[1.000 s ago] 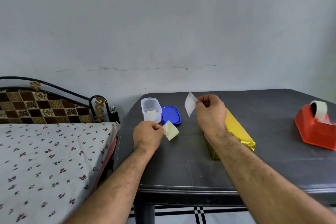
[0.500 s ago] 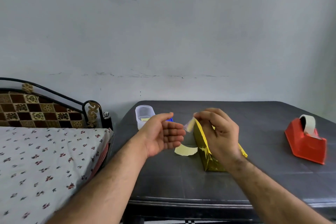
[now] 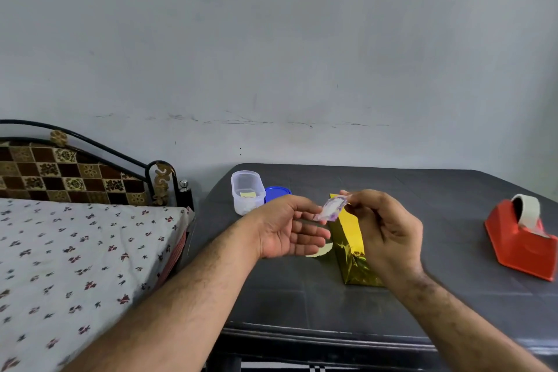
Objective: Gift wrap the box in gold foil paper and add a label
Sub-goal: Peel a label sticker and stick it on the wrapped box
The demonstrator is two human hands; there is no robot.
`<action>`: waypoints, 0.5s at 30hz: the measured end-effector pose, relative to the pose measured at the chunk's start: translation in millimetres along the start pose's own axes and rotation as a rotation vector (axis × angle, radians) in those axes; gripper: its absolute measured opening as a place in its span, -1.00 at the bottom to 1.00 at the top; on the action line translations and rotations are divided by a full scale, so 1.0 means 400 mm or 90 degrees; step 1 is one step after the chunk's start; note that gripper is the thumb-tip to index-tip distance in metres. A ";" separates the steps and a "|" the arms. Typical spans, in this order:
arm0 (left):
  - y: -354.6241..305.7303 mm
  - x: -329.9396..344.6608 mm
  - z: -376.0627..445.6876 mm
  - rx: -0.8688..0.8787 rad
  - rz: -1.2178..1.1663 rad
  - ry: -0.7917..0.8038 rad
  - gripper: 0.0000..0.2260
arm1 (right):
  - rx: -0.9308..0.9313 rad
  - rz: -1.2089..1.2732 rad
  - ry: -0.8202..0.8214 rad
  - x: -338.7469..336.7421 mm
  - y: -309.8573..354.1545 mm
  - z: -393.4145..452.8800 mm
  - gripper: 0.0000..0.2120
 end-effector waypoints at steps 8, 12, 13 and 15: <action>-0.041 -0.030 0.002 0.128 -0.051 -0.126 -0.93 | 0.136 0.044 -0.049 -0.021 -0.060 0.000 -0.77; -0.056 -0.060 0.009 0.209 -0.084 -0.211 -0.89 | 0.353 0.263 -0.139 -0.028 -0.135 -0.024 -0.70; -0.059 -0.062 0.014 0.229 -0.096 -0.225 -0.89 | 0.400 0.302 -0.168 -0.033 -0.149 -0.028 -0.72; -0.064 -0.063 0.025 0.263 -0.125 -0.248 -0.90 | 0.479 0.361 -0.200 -0.035 -0.170 -0.032 -0.85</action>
Point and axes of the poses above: each hand's wrist, its own z-axis towards the middle knuckle, its own x-axis out of the palm, y = z × x, the point moved 8 cm from there along z, towards the middle knuckle, and after that the axes turned 11 degrees about y, right-handed, at the moved point
